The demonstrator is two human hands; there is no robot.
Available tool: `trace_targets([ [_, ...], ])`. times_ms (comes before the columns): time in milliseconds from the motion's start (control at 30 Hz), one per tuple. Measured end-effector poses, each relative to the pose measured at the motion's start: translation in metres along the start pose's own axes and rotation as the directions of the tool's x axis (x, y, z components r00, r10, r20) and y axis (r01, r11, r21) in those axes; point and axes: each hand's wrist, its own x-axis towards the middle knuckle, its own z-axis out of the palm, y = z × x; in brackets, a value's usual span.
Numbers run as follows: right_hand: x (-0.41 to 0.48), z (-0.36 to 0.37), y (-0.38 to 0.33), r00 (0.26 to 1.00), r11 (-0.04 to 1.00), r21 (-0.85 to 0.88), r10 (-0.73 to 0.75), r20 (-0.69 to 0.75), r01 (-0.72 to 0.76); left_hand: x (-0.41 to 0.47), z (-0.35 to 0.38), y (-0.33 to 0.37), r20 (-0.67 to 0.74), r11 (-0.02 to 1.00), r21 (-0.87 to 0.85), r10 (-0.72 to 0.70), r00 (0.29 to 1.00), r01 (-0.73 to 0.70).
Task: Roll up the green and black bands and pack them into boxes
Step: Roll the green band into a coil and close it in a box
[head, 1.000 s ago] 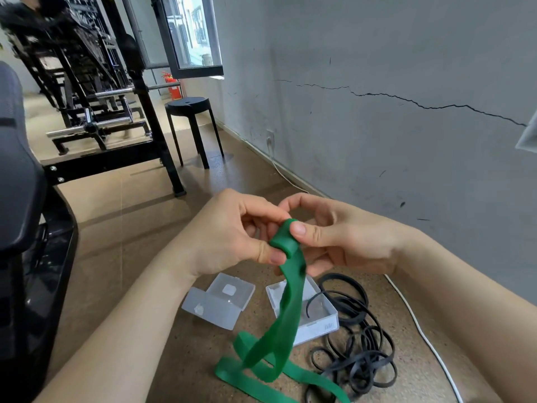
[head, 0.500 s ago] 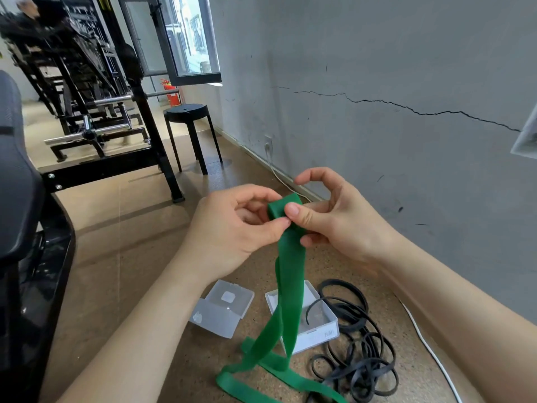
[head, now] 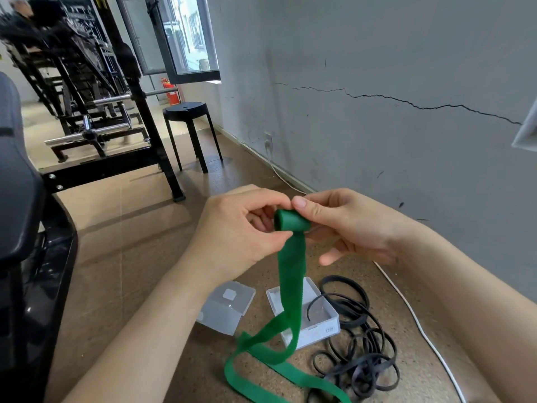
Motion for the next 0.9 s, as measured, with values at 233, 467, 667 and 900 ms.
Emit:
trace_targets([
  [233,0.008,0.004,0.007,0.98,0.987,0.03,-0.156,-0.12,0.16,0.001,0.0,0.002,-0.023,0.992,0.105,0.072,0.997,-0.069],
  [467,0.006,0.007,0.002,0.966,0.982,-0.021,-0.191,-0.172,0.19,0.002,-0.001,0.009,0.139,0.945,-0.22,-0.215,0.967,0.242],
  [667,0.001,0.009,0.0,0.98,0.979,-0.061,-0.197,-0.009,0.196,0.003,-0.018,0.008,0.441,0.921,-0.22,-0.199,0.875,0.32],
  [900,-0.001,0.013,-0.002,0.973,0.987,0.048,-0.158,0.17,0.152,0.001,-0.035,0.017,0.552,0.9,-0.225,-0.197,0.811,0.372],
])
